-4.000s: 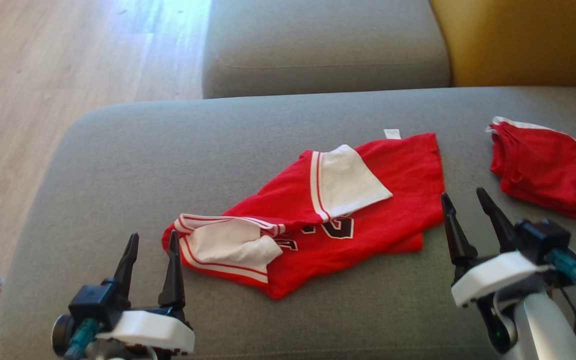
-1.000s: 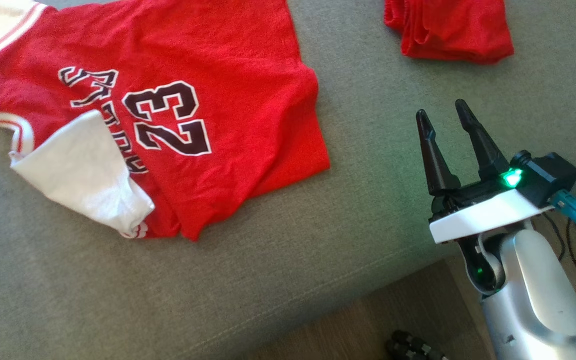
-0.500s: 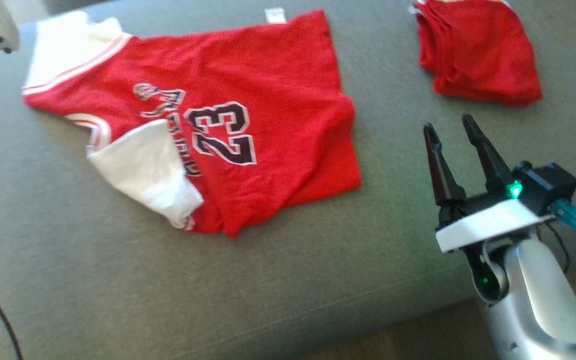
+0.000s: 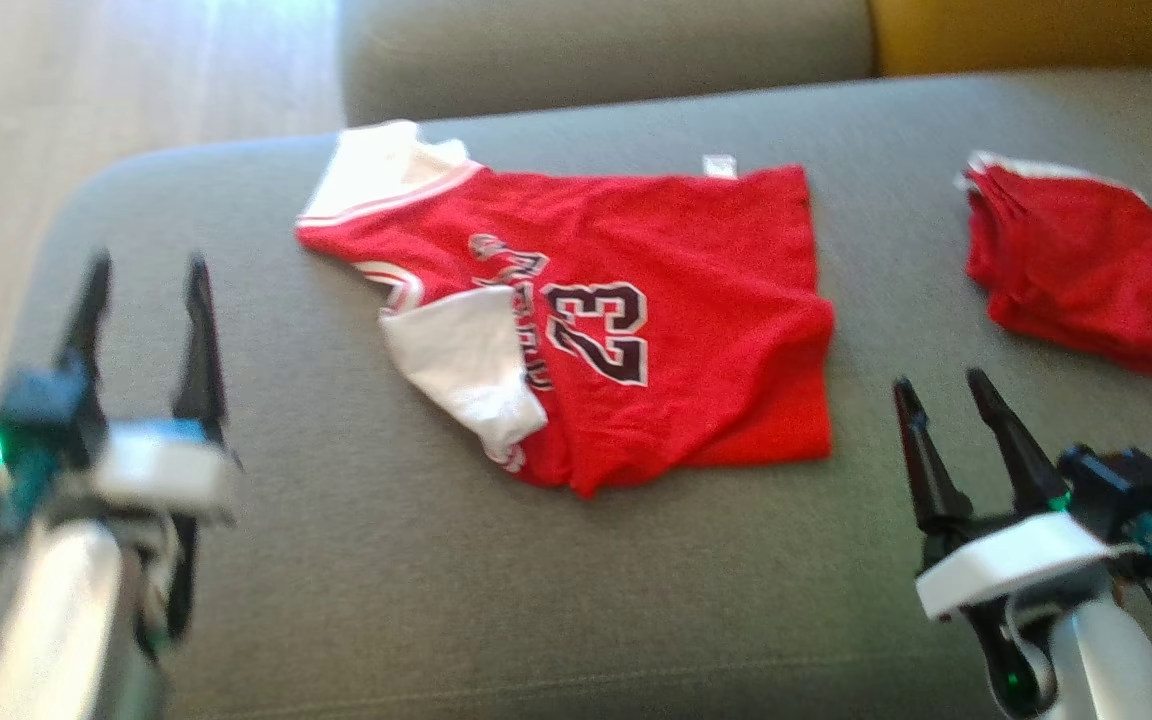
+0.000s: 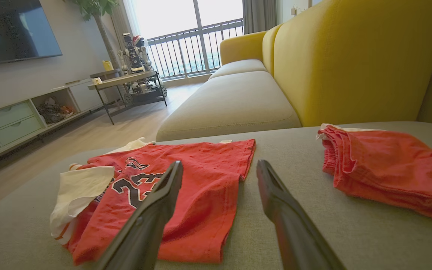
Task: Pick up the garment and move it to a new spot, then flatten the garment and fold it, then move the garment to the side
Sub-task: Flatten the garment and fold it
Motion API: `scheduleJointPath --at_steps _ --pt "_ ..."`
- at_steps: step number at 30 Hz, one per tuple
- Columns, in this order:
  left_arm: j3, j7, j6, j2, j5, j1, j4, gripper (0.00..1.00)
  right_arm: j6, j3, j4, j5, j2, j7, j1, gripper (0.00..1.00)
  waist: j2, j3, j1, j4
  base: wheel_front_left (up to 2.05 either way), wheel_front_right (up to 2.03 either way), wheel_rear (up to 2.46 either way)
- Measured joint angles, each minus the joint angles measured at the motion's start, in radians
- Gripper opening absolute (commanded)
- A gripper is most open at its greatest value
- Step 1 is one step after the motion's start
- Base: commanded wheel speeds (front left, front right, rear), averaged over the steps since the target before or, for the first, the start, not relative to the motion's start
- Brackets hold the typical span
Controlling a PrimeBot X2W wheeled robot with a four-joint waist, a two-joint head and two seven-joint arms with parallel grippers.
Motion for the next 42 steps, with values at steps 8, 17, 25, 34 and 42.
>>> scheduleJointPath --at_steps 8,17,25,34,42 --pt "-0.007 0.000 0.066 -0.055 0.029 0.313 -0.175 1.00 0.000 -0.011 0.016 0.015 0.002 0.010 0.032 1.00 0.0000 -0.072 0.0000 0.069 0.00 0.00 0.00" --pt "0.014 0.000 0.076 -0.134 0.047 0.411 -0.225 1.00 0.000 0.001 0.059 0.024 0.003 -0.003 0.080 1.00 0.0000 -0.088 0.0000 0.085 0.00 0.00 0.00" --pt "0.019 0.000 0.035 -0.158 0.081 0.411 -0.219 1.00 0.000 -0.005 0.124 0.004 0.003 -0.003 0.078 1.00 0.0000 -0.083 0.0000 0.093 0.00 0.00 0.00" --pt "0.016 0.000 -0.005 -0.185 0.113 0.410 -0.186 1.00 0.000 -0.037 0.363 0.019 0.003 0.050 -0.052 1.00 0.0000 -0.035 0.0001 0.117 0.00 0.00 0.00" --pt "0.019 0.000 -0.030 -0.198 0.123 0.369 -0.165 1.00 0.000 -0.057 0.601 0.034 0.003 0.037 -0.185 1.00 0.0000 0.006 0.0003 0.155 0.00 0.00 0.00"
